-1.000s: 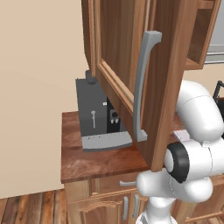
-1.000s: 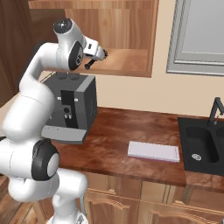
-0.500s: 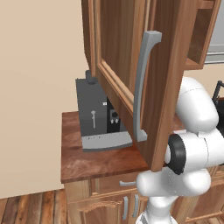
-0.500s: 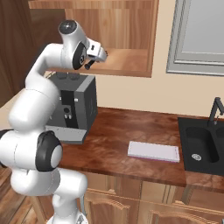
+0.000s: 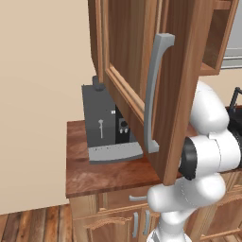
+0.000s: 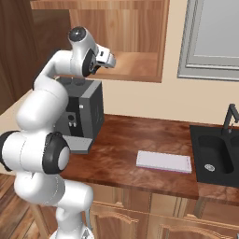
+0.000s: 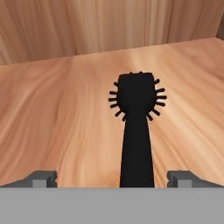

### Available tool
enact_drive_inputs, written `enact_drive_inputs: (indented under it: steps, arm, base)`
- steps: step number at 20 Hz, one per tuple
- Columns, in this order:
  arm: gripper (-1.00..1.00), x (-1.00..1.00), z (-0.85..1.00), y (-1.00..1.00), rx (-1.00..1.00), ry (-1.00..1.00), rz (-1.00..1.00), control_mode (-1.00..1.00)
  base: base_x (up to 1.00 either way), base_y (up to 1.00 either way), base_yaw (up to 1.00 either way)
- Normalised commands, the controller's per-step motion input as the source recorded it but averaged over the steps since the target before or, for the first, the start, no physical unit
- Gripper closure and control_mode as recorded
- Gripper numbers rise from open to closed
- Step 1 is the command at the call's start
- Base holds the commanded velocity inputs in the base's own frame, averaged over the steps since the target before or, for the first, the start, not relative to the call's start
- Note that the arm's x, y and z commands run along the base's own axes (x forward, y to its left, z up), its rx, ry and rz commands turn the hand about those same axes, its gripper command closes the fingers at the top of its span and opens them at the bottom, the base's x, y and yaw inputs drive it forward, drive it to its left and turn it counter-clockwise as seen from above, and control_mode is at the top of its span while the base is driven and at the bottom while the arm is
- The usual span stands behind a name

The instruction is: Open the cabinet. Pick the dish brush and place it next to the sink. Then close the cabinet.

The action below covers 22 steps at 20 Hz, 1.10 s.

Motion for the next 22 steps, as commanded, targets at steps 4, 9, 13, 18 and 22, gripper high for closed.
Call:
enact_drive_inputs:
  steps: [4, 9, 13, 18, 22]
  arm:
    - [-1.00, 0.31, -0.04, -0.01, 0.00, 0.00, 0.00, -1.00]
    - [-1.00, 0.12, -0.03, -0.09, 0.00, 0.00, 0.00, -1.00]
    - [-1.00, 0.00, -0.14, -0.04, 0.00, 0.00, 0.00, -1.00]
    - [-1.00, 0.00, -0.09, 0.00, 0.00, 0.00, 0.00, -1.00]
    - [-1.00, 0.00, -0.02, 0.00, 0.00, 0.00, 0.00, -1.00]
  base:
    - [0.00, 0.00, 0.00]
    - [0.00, 0.00, 0.00]
    - [0.00, 0.00, 0.00]
    - [0.00, 0.00, 0.00]
    - [0.00, 0.00, 0.00]
